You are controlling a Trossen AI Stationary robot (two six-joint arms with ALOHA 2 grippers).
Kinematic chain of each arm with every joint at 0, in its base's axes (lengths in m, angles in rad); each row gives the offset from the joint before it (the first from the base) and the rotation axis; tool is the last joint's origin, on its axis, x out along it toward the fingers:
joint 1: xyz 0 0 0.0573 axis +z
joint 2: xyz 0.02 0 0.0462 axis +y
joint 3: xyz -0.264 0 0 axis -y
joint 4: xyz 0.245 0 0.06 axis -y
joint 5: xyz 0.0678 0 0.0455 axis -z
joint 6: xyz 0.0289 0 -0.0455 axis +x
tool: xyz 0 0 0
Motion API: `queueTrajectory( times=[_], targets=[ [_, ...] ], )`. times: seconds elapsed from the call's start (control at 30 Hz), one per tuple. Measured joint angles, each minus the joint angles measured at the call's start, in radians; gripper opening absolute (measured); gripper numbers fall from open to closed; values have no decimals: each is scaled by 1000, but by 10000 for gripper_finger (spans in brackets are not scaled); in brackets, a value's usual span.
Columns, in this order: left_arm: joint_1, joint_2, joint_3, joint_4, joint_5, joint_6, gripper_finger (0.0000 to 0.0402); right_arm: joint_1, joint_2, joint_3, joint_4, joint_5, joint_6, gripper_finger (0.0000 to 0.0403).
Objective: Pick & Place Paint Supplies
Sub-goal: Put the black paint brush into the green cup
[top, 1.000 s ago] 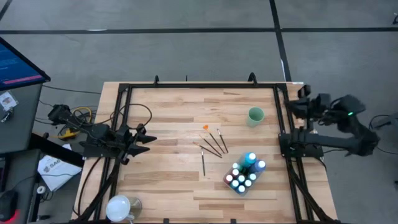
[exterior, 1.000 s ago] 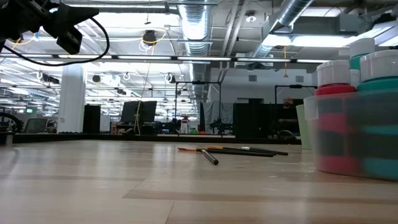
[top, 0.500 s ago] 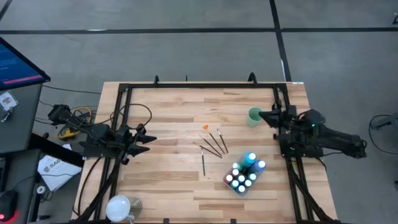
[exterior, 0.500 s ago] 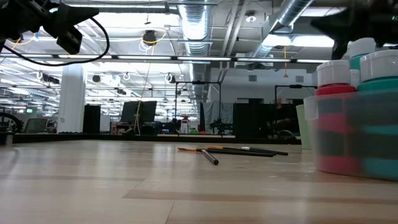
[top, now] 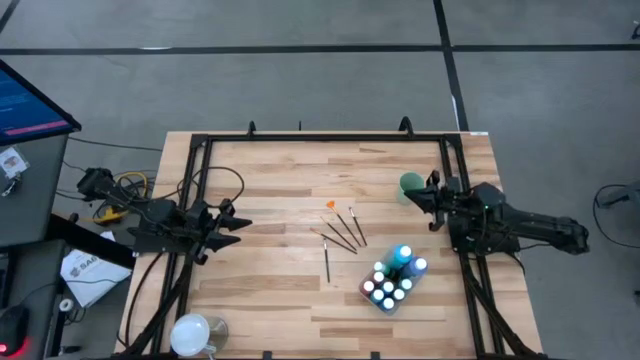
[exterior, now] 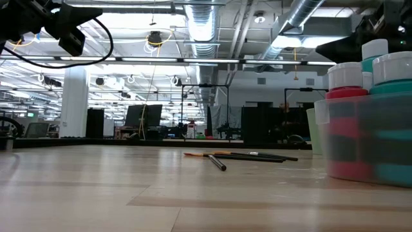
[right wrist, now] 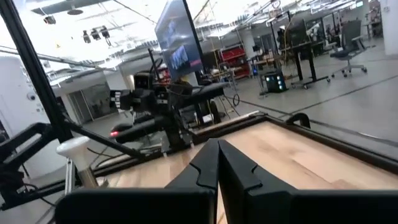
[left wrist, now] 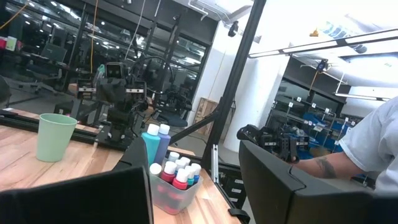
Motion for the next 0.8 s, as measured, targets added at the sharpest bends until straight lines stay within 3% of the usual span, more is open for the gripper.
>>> queueTrajectory(
  times=[0.2, 0.4, 0.53, 0.8],
  targets=[
    [0, 0, 0, 0, 0, 0, 132, 2, 3, 25, -17, 67, 133, 0],
    [0, 0, 0, 0, 0, 0, 132, -7, 102, 210, -215, 146, 136, 0],
    [0, 0, 0, 0, 0, 0, 132, -7, 289, 376, -363, 196, 121, 0],
    [0, 0, 0, 0, 0, 0, 132, -7, 789, 732, -527, 287, 122, 0]
  ],
)
